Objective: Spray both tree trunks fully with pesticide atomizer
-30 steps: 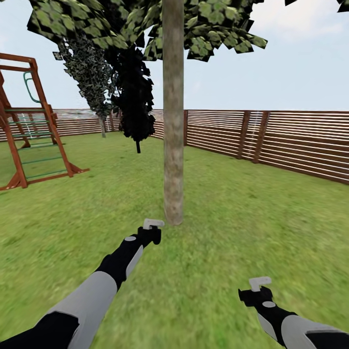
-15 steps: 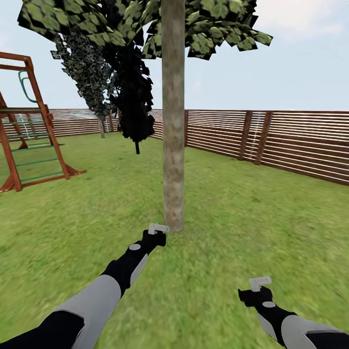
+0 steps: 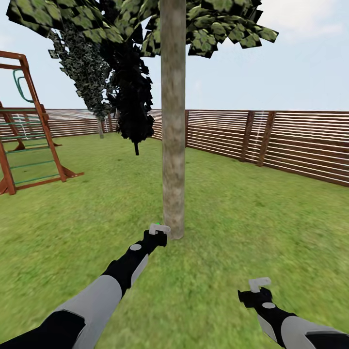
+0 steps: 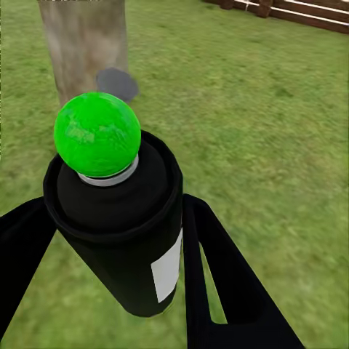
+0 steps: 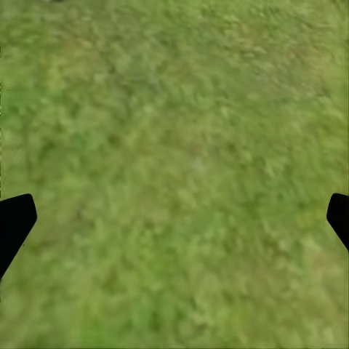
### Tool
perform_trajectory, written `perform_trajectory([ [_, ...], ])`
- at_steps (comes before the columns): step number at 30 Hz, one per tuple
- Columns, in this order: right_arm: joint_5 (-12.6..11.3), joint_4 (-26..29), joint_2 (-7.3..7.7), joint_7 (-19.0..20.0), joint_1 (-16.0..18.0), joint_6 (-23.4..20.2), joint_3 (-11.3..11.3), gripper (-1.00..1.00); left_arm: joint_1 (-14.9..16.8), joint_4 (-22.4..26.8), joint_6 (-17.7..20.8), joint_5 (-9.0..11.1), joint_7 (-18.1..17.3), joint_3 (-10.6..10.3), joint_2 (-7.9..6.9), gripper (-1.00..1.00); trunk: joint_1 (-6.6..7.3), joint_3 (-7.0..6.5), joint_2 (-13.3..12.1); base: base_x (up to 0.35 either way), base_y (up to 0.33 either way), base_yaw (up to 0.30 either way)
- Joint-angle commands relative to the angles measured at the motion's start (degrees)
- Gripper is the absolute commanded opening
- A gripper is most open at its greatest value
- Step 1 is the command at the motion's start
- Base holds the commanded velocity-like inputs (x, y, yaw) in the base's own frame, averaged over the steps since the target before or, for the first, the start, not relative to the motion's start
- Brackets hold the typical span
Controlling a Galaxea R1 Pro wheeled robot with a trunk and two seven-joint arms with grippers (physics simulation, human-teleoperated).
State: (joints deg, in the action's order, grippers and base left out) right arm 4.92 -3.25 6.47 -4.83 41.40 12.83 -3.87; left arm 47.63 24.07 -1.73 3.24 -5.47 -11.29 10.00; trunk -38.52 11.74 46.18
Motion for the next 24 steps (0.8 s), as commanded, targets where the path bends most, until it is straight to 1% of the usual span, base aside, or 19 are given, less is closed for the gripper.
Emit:
perform_trajectory([
  [1,0.0,0.0,-0.07,0.0,0.0,0.0,0.0,1.0,0.0,0.04,0.01,-0.08,0.3,0.01,0.0,-1.0,0.0,0.0,0.0,0.35,0.0,0.0],
  [20,0.0,0.0,-0.23,-0.01,0.0,0.0,0.0,1.0,0.0,0.02,0.05,-0.03,0.46,0.24,-0.07,-1.0,0.0,0.0,0.0,0.349,0.0,0.0],
  [24,0.0,0.0,-0.23,-0.01,0.0,0.0,0.0,1.0,0.0,-0.07,-0.17,0.01,0.46,0.3,-0.07,-1.0,0.0,0.0,0.0,0.113,0.0,0.0],
])
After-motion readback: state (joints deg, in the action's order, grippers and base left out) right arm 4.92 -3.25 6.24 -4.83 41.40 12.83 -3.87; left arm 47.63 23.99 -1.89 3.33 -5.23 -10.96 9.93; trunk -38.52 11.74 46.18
